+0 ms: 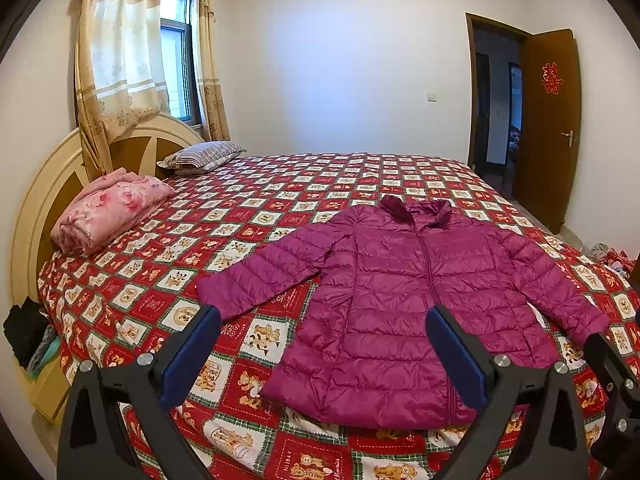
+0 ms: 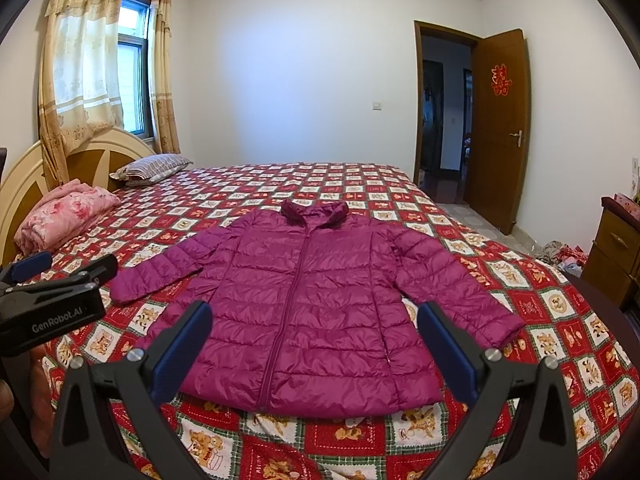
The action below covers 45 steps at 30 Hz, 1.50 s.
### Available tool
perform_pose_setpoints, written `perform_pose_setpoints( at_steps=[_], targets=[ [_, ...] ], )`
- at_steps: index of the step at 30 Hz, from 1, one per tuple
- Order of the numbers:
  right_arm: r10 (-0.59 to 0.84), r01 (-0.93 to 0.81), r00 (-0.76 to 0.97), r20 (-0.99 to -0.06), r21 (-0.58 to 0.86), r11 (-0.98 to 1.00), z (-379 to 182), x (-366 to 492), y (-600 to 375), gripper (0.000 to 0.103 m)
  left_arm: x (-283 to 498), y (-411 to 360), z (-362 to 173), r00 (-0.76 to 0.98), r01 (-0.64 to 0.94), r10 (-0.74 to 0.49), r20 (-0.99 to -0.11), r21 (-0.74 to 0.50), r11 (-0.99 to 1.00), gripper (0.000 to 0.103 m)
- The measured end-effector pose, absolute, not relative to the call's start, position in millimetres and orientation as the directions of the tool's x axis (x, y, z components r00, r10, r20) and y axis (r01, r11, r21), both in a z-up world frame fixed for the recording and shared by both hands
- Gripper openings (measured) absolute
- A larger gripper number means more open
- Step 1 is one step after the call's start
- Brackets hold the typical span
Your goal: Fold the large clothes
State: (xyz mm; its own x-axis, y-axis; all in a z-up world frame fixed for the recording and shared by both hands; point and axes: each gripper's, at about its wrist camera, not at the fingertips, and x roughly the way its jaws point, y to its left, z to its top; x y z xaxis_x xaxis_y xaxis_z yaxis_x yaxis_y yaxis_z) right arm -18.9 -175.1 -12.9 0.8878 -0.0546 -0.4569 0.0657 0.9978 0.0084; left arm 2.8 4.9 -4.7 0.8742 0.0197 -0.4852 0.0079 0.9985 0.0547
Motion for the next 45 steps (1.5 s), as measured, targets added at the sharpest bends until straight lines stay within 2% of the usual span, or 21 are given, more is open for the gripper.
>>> perform_pose_setpoints(
  at_steps=[21, 29, 37, 45],
  targets=[
    [-0.051, 0.063, 0.882, -0.468, 0.009, 0.998, -19, -18, -173, 0.103, 5, 9, -11, 0.867, 0.003, 0.021, -0.498, 0.048, 0.999, 0.102],
    [-0.076, 0.107, 0.858, -0.508, 0.03, 0.994, -34, 1, -199, 0.103, 28, 8, -30, 0.842, 0.011, 0.021, -0.54, 0.057, 0.998, 0.102],
    [-0.156, 0.266, 0.759, -0.632, 0.082, 0.96, -82, 34, -278, 0.103, 69, -9, -62, 0.793, 0.081, -0.014, -0.609, 0.083, 0.993, 0.102],
    [-0.251, 0.485, 0.662, -0.706, 0.148, 0.862, -119, 50, -383, 0.103, 113, -20, -80, 0.783, 0.103, -0.009, -0.622, 0.115, 0.988, 0.102]
  ],
)
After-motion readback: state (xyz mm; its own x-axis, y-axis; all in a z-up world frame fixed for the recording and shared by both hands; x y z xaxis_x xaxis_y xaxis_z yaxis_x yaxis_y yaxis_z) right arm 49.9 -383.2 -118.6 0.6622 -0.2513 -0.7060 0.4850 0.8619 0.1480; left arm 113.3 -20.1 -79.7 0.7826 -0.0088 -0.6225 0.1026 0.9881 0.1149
